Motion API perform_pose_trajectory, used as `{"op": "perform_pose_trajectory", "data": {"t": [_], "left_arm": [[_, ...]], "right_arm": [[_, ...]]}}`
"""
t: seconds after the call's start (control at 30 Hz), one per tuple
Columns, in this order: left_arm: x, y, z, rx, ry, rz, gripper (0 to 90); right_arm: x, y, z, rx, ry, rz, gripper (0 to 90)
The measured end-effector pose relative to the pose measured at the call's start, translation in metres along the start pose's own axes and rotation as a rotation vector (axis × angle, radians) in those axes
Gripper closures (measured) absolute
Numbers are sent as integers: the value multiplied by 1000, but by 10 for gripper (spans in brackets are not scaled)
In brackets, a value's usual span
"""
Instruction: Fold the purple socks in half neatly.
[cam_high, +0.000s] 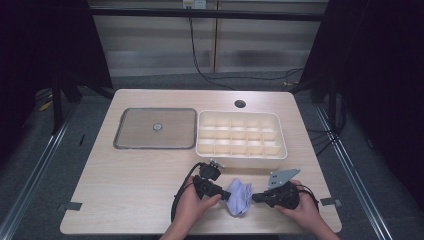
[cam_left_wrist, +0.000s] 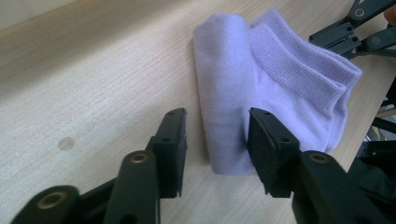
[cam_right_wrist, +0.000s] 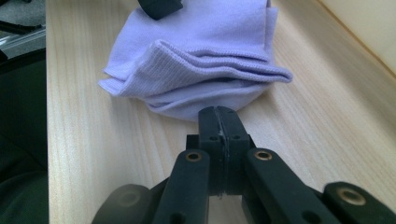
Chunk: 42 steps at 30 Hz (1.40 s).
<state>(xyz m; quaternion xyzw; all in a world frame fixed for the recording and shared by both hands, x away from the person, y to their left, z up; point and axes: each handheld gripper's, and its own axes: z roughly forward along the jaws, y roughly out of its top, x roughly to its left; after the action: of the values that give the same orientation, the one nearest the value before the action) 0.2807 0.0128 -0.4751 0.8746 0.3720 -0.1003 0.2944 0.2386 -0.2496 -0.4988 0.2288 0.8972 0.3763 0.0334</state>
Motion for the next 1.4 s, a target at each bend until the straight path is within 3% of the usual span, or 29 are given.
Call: {"op": "perform_pose_trajectory", "data": {"t": [0.2,0.33,0.73,1.03,1.4], "left_arm": [[0,0,1,16,-23,-11,781],[1,1,-1,16,-57,-29,823],[-6,4,-6,0,-71,-20,831],[-10,7,-10,-2,-59,-9,831],[-16,9,-14,-1,-56,29,830]], "right_arm": [[0,0,0,2,-1,-1,896],[1,0,0,1,-4,1,896],[2,0,-1,5,-9,4,895],[4,1,-4,2,0,-6,895],[6,3,-5,-15,18,5,895]]}}
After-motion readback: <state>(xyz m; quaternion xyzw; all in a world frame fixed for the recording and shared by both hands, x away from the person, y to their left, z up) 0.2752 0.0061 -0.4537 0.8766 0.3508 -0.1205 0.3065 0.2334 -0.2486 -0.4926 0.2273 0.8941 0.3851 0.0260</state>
